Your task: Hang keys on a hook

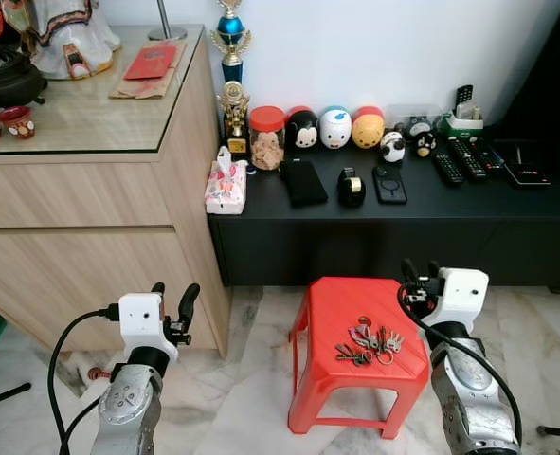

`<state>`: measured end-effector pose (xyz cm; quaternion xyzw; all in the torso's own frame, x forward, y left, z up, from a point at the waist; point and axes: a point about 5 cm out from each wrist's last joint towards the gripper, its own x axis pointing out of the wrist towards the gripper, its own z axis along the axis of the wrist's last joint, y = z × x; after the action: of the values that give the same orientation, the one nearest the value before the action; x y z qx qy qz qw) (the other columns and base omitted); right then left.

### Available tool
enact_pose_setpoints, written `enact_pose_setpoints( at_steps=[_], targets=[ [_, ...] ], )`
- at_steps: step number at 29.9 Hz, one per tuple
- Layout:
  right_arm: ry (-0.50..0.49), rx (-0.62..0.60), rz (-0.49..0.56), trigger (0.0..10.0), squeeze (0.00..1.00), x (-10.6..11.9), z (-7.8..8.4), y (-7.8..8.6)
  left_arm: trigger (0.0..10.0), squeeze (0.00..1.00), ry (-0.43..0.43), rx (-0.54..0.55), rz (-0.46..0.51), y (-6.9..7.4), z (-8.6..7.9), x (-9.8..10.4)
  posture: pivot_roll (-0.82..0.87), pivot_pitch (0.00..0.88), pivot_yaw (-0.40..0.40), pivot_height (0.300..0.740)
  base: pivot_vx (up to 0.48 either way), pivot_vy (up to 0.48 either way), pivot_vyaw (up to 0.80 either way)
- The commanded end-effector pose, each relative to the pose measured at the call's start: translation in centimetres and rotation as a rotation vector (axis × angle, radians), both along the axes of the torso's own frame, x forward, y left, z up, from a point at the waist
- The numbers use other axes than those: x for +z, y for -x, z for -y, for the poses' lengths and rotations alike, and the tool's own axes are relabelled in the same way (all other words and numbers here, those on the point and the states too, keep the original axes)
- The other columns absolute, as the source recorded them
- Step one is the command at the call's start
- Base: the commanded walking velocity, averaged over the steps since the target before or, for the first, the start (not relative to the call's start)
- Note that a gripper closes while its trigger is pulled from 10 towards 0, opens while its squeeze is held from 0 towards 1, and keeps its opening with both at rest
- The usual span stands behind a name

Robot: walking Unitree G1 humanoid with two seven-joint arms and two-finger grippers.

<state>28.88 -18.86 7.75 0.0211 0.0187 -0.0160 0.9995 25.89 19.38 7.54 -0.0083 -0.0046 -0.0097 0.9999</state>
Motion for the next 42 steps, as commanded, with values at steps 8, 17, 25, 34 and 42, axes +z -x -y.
enact_pose_setpoints(
  at_steps=[8, 17, 25, 34, 42],
  targets=[
    [0.002, 0.011, -0.003, 10.0, 0.00, -0.01, -0.07, -0.12, 10.0, 0.00, 0.013, -0.004, 0.023, -0.28, 0.42, 0.71, -0.14, 0.076, -0.014, 0.654, 0.000, 0.000, 0.00],
    [-0.002, 0.019, 0.005, 10.0, 0.00, 0.26, -0.30, -0.25, 10.0, 0.00, 0.016, -0.002, 0.024, -0.28, 0.42, 0.76, -0.14, 0.080, -0.015, 0.654, 0.000, 0.000, 0.00],
    [-0.004, 0.026, 0.000, 10.0, 0.00, 0.36, -0.48, -0.50, 10.0, 0.00, 0.017, -0.002, 0.021, -0.20, 0.46, 0.77, -0.14, 0.083, -0.014, 0.654, 0.000, 0.000, 0.00],
    [-0.004, 0.024, -0.044, 10.0, 0.00, -0.23, -0.41, -0.45, 10.0, 0.00, 0.022, 0.013, 0.020, -0.25, 0.28, 0.81, -0.14, 0.085, -0.015, 0.654, 0.000, 0.000, 0.00],
    [-0.005, 0.046, -0.058, 10.0, 0.00, -0.51, -0.68, -0.33, 10.0, 0.00, 0.025, 0.008, 0.015, -0.28, 0.35, 0.80, -0.14, 0.085, -0.013, 0.615, 0.000, 0.000, 0.00]
  ],
)
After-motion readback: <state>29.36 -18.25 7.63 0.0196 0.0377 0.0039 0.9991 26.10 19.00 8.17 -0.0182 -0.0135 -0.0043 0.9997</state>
